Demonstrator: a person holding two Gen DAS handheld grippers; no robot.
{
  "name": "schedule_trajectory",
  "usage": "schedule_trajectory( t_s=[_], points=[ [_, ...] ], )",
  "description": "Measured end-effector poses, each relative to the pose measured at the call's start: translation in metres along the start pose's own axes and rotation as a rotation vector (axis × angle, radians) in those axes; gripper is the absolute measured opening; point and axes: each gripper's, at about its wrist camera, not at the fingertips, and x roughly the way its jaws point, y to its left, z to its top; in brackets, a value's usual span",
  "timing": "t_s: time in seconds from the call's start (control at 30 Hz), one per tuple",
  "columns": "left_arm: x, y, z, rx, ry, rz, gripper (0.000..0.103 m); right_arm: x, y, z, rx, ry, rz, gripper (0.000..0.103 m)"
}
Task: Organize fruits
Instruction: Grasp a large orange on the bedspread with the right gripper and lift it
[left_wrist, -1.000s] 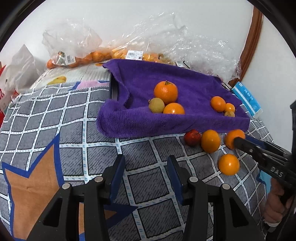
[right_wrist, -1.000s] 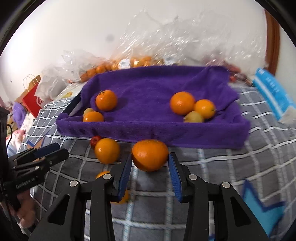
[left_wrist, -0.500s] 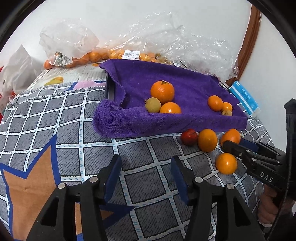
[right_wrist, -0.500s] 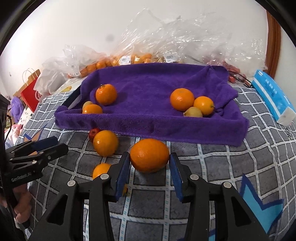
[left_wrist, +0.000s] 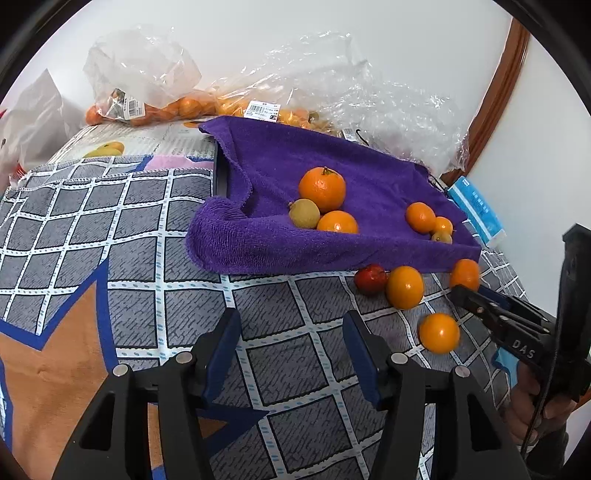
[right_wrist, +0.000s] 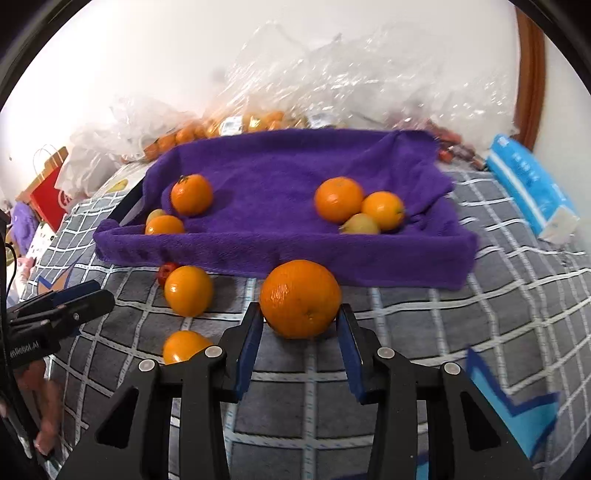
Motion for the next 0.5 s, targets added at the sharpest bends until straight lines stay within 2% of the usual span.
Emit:
schedule_trajectory(
  t_s=[0.13, 0.27, 0.37, 0.5],
  points=[
    [0.001, -0.003, 0.001, 0.022, 0.008, 0.019, 0.055, -0.004, -0.017, -0.008, 0.051, -0.013, -0.047, 0.041],
    [0.001, -0.001, 0.002, 0.022, 0.011, 0.001, 0.056, -0.002, -0.028, -0.01, 0.092, 0.001, -0.026, 0.041],
    [-0.001, 0.003, 0.001, -0.003, 0.003, -0.024, 0.056, 0.001, -0.025, -0.01, 0.063, 0.02, -0.041, 0.041],
    [-0.003, 0.004, 0.0, -0.011, 0.001, -0.049, 0.055, -0.002, -0.024, -0.011, 0.056, -0.001, -0.036, 0.041]
  ],
)
